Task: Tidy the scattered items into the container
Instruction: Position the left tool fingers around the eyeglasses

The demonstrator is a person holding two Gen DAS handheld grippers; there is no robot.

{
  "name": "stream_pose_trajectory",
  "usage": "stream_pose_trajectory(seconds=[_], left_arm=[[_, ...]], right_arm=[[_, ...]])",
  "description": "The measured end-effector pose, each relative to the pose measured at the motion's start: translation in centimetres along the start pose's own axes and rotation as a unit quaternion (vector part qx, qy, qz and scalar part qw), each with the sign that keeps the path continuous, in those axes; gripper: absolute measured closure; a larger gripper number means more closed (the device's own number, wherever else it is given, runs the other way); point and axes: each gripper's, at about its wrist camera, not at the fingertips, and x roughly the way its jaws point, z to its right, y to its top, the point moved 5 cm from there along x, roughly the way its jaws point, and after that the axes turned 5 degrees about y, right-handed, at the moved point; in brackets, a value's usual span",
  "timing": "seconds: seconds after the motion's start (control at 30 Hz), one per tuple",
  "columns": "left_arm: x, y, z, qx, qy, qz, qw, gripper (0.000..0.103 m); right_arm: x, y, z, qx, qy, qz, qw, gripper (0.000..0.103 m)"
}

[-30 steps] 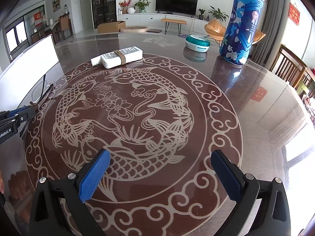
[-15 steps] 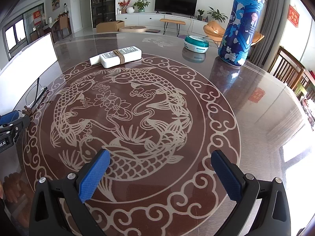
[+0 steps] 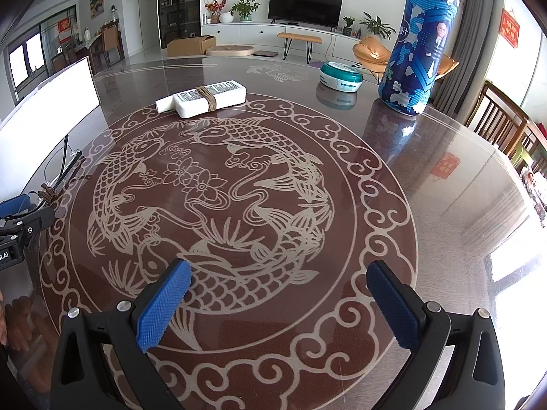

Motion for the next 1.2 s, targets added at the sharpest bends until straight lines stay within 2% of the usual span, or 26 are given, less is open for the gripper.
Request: stream_pose_trajectory(seconds=[0.33, 0.57, 1.2], left_arm=[[-0.02, -0.01, 0.00, 0.000, 0.000, 0.000, 1.0000, 0.010], [0.01, -0.12, 0.14, 0.001, -0.002, -0.002, 1.0000, 0.005], [0.02, -0.18, 0.22, 0.002, -0.002, -0.002, 1.0000, 0.005]], right_arm=[[-0.01, 0.00, -0.01, 0.000, -0.001, 0.000, 1.000, 0.000], [-0.04, 0.00, -0.05, -0.001, -0.001, 0.000, 1.000, 0.000], [0.01, 0.03, -0.06, -0.001, -0.002, 0.000, 1.000, 0.000]])
